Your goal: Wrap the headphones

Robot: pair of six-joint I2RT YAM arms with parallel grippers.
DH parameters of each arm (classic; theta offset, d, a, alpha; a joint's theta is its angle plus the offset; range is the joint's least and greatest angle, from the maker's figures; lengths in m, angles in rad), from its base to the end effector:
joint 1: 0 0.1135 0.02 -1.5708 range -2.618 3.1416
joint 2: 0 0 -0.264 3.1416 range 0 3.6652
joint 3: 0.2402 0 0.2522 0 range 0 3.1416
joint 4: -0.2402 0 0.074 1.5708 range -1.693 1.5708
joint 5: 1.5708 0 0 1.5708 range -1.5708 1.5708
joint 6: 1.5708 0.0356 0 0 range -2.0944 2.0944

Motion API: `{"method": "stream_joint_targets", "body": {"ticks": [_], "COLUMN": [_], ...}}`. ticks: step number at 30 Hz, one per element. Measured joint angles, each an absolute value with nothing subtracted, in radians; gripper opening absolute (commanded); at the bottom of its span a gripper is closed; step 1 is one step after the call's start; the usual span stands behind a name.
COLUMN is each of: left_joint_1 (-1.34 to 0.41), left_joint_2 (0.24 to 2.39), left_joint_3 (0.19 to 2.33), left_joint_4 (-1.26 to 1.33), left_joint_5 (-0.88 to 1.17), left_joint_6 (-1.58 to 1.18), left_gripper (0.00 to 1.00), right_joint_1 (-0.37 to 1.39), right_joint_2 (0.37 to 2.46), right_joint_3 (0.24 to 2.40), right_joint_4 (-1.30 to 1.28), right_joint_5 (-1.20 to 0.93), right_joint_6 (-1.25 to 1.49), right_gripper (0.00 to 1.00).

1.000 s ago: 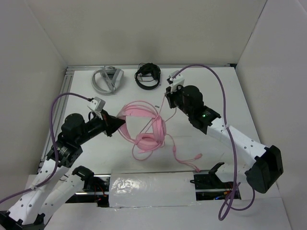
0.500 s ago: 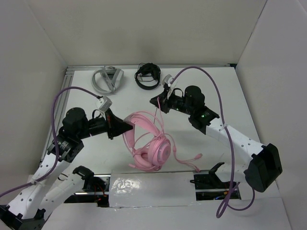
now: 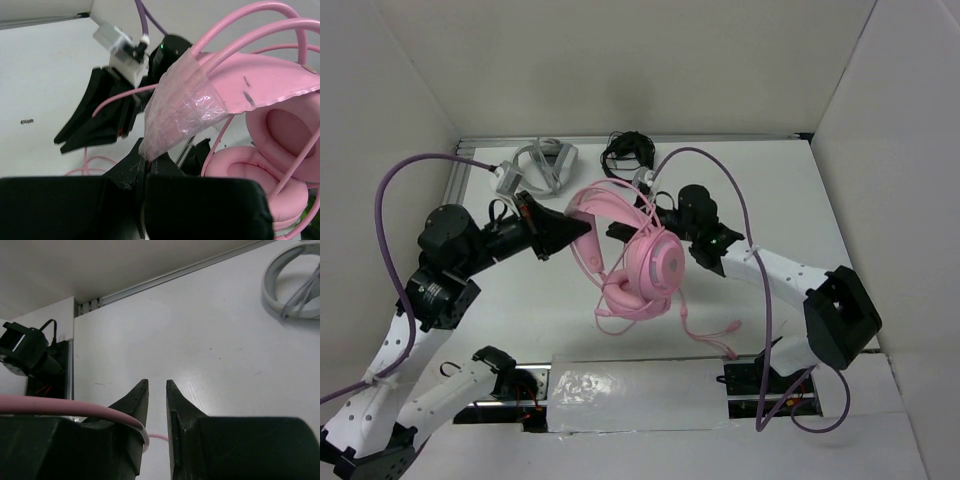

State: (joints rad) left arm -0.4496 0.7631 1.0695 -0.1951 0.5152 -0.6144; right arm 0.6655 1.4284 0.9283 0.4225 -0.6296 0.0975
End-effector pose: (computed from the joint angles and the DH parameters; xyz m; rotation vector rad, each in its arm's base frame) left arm 0.1266 -0.0806 0.4387 0.3244 1.5678 -1.2196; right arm 0.2456 0.2195 0.3020 -0.9550 1.4684 1.0846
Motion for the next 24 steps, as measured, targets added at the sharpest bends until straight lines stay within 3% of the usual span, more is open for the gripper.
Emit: {"method": "stream_joint_targets", "body": {"ticks": [16, 24], "left_joint_1": [-0.45, -0.451], "left_joint_2": [0.805, 0.881], "left_joint_3": [1.279, 1.36], "left_joint_4": [-0.244, -0.272], "left_joint_5": [0.214, -0.03], "left_joint_6": [-0.721, -0.743], "left_gripper": [0.0, 0.0], "right_joint_1": [0.763, 0.883], "right_joint_2": [1.715, 1.752], "right_joint_3": [0.897, 0.786], "right_joint_4": [0.627, 0.681], "right_joint_5": [-0.649, -0.642], "right_joint_6": [0.257, 0.293], "right_gripper": [0.29, 0.26]}}
